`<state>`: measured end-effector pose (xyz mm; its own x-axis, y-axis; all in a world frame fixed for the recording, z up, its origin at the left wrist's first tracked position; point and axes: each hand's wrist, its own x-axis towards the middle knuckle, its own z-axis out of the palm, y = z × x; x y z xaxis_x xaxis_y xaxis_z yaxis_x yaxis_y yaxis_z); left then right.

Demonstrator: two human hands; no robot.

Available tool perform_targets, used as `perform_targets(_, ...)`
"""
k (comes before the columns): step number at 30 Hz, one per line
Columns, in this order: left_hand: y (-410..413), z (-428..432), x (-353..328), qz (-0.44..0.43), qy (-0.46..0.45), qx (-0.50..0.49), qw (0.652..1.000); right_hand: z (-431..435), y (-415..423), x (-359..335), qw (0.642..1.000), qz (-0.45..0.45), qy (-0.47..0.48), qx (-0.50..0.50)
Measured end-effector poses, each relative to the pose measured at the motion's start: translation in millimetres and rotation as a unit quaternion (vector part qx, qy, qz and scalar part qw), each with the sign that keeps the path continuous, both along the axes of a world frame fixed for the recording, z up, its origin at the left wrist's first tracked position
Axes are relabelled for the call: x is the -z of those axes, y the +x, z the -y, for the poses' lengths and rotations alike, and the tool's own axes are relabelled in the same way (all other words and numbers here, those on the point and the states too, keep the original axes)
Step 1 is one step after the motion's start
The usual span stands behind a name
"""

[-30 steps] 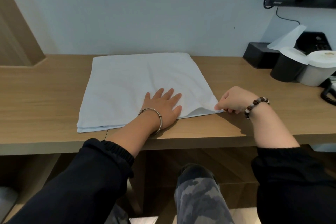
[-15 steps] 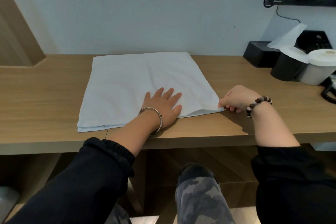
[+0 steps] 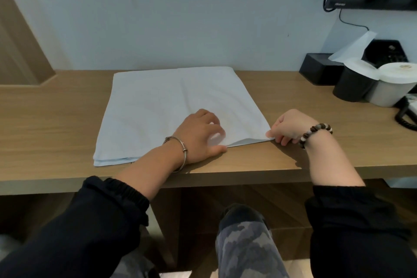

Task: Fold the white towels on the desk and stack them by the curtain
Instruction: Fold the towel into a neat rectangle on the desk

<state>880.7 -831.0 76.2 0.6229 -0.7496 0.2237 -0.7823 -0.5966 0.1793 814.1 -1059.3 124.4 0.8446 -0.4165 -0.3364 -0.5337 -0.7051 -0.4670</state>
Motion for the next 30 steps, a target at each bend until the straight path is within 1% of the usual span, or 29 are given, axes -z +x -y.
perform_targets(4, -5.4, -8.4, -9.5, -0.030, -0.014, 0.015, 0.999, -0.5, -2.3, -3.0, 1.000, -0.001, 0.021, 0.002)
perform_targets(7, -9.1, -9.7, -14.6, -0.002, -0.006, 0.027, 1.000, -1.2, -1.9, -3.8, 0.999, -0.001, 0.030, 0.010)
perform_targets(12, -15.4, -10.4, -15.0, 0.073, 0.030, 0.045, 0.996, -1.1, -0.5, -2.3, 0.999, 0.002, 0.041, 0.022)
perform_targets(14, -17.5, -10.3, -16.6, 0.089, 0.044, 0.050, 0.994, -1.1, -0.1, -2.2, 0.999, 0.002, 0.041, 0.024)
perform_targets(17, -18.5, -8.9, -18.4, 0.094, 0.086, 0.043, 0.991, -0.7, 0.7, -3.2, 0.999, -0.001, 0.043, 0.027)
perform_targets(21, -19.6, -9.6, -16.5, 0.100, 0.099, 0.033, 0.989, -1.0, 2.2, -4.0, 0.998, -0.008, 0.046, 0.035)
perform_targets(27, -19.5, -14.8, -11.2, 0.081, 0.066, 0.035, 0.994, -2.0, 3.1, 0.0, 0.997, 0.006, 0.041, 0.059)
perform_targets(30, -18.2, -15.2, -11.2, 0.062, 0.054, 0.029, 0.996, -3.2, 3.2, 2.5, 0.998, 0.013, 0.025, 0.049)
